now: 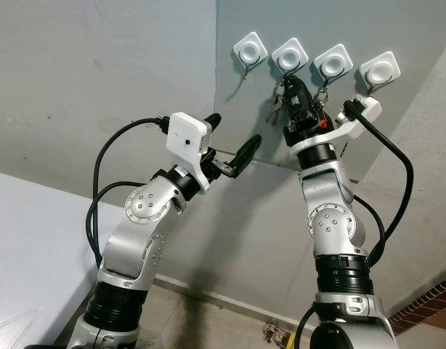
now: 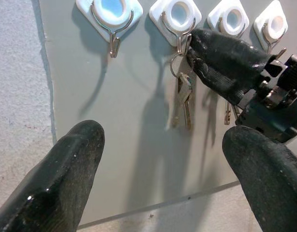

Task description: Hang keys on a hook

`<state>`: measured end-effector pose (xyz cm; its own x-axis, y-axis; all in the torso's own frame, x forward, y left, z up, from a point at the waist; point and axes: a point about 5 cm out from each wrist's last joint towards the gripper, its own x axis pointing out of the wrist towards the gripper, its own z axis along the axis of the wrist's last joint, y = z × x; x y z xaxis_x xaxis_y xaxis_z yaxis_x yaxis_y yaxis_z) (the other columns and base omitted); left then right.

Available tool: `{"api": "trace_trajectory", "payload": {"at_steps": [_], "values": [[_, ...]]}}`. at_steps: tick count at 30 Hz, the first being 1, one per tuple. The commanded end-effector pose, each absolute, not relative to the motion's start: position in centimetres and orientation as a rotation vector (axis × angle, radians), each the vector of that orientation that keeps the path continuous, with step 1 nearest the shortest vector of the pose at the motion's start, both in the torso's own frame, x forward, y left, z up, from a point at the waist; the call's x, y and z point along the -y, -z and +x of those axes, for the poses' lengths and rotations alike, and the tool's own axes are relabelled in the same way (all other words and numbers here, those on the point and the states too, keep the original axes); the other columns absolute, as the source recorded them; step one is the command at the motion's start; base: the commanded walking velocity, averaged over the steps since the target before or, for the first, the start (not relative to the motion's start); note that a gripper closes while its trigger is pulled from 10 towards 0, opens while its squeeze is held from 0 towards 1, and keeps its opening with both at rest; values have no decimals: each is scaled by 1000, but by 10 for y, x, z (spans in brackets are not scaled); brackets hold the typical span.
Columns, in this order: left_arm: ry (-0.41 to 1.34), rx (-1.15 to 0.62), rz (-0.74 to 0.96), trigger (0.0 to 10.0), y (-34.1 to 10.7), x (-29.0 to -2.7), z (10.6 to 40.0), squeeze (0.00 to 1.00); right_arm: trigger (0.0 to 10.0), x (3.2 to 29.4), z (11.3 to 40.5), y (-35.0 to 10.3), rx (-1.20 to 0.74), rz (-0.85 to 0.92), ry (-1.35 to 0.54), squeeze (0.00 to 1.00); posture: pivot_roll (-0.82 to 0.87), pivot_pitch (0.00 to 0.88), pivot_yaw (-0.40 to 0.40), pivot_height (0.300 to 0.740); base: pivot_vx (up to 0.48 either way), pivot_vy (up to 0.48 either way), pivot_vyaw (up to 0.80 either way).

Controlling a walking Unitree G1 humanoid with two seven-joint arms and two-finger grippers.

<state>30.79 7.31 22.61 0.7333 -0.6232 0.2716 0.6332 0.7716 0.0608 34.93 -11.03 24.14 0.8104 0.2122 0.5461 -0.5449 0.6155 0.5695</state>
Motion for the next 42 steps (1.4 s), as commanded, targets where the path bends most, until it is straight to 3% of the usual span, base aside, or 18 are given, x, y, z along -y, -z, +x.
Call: {"api": "trace_trajectory", "payload": {"at_steps": [1,25,30,34,42], "values": [[689,310,-26,10000,-233,-73,307,0,10000,115,349,-237,448,808,-426,1000,17,0,-24,740,0,0,0],[669,289,-11,10000,-221,-74,306,0,10000,117,328,-193,356,624,-473,1000,21,0,-29,740,0,0,0],[624,152,-26,10000,-177,-83,310,0,10000,126,316,-146,225,485,-451,1000,20,0,-27,740,0,0,0],[607,103,-39,10000,-160,-86,311,0,10000,131,312,-131,185,470,-431,1000,13,0,-21,740,0,0,0],[505,-115,-65,10000,-82,-103,306,0,10000,149,291,-69,8,381,-326,1000,-9,0,-5,740,0,0,0]]}}
